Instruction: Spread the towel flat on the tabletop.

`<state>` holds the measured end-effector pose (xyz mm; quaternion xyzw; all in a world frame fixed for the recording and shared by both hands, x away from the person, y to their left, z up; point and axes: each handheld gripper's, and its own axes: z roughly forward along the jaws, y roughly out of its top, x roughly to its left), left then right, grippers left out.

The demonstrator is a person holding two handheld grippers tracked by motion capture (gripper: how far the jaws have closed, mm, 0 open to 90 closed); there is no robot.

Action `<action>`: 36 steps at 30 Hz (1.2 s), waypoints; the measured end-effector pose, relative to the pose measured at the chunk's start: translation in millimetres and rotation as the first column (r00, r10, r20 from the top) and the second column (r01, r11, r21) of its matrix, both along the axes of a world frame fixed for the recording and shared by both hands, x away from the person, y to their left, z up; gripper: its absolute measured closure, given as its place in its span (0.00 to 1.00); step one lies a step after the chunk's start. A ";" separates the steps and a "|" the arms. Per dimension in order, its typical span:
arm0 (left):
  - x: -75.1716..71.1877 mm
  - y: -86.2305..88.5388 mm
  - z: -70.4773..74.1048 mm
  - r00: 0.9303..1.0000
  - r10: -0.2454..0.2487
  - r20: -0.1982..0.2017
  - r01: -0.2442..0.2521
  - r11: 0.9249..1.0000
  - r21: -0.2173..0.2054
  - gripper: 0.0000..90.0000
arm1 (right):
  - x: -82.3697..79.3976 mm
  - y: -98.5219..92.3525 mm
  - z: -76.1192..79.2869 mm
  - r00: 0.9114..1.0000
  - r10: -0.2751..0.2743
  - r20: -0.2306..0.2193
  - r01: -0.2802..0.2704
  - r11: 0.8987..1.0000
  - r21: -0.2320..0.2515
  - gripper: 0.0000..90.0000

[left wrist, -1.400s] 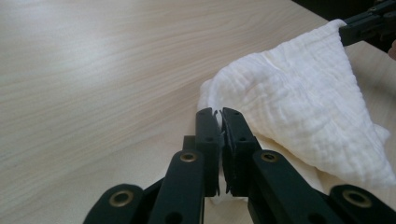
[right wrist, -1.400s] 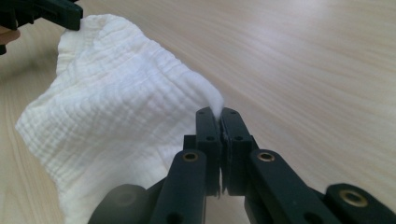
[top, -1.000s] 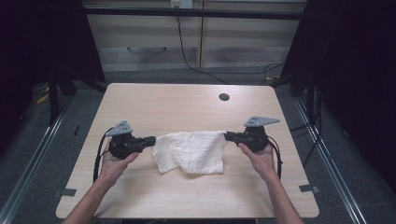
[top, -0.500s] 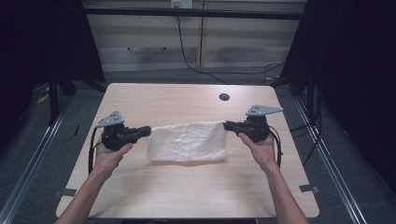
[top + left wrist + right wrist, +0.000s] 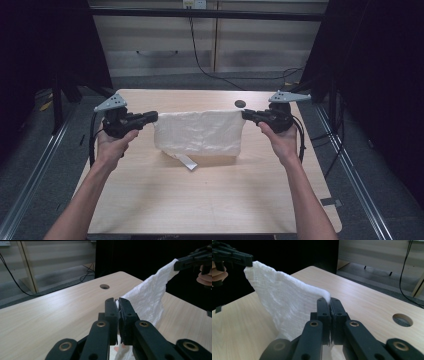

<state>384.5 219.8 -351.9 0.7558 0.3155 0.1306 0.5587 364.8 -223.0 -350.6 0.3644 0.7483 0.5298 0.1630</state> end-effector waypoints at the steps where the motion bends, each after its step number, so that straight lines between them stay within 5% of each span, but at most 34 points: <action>1: 3.0 -0.8 2.3 1.000 0.008 0.001 -0.008 1.000 -0.005 0.96 | 2.5 -0.6 2.7 1.000 -0.003 0.002 0.003 1.000 -0.002 0.97; 15: 34.2 -6.6 53.0 0.997 0.053 0.056 -0.050 0.997 -0.052 0.96 | 30.6 -1.5 51.2 0.996 -0.069 0.049 0.070 0.997 -0.027 0.97; 18: 38.0 -8.4 64.7 0.996 0.054 0.076 -0.049 0.997 -0.065 0.96 | 34.4 -0.9 60.3 0.994 -0.085 0.065 0.089 0.994 -0.060 0.97; 23: 37.2 -14.4 76.4 0.994 0.032 0.108 -0.024 0.997 -0.073 0.96 | 34.1 -6.3 73.2 0.990 -0.109 0.094 0.114 0.993 -0.044 0.97; 28: 29.4 -19.9 72.0 0.993 0.003 0.117 0.006 0.997 -0.075 0.96 | 24.7 -13.5 72.2 0.988 -0.113 0.103 0.118 0.992 -0.041 0.97; 36: 6.9 -30.3 38.4 0.994 -0.050 0.096 0.055 0.997 -0.055 0.96 | -2.3 -25.6 46.4 0.993 -0.092 0.077 0.096 0.994 -0.051 0.97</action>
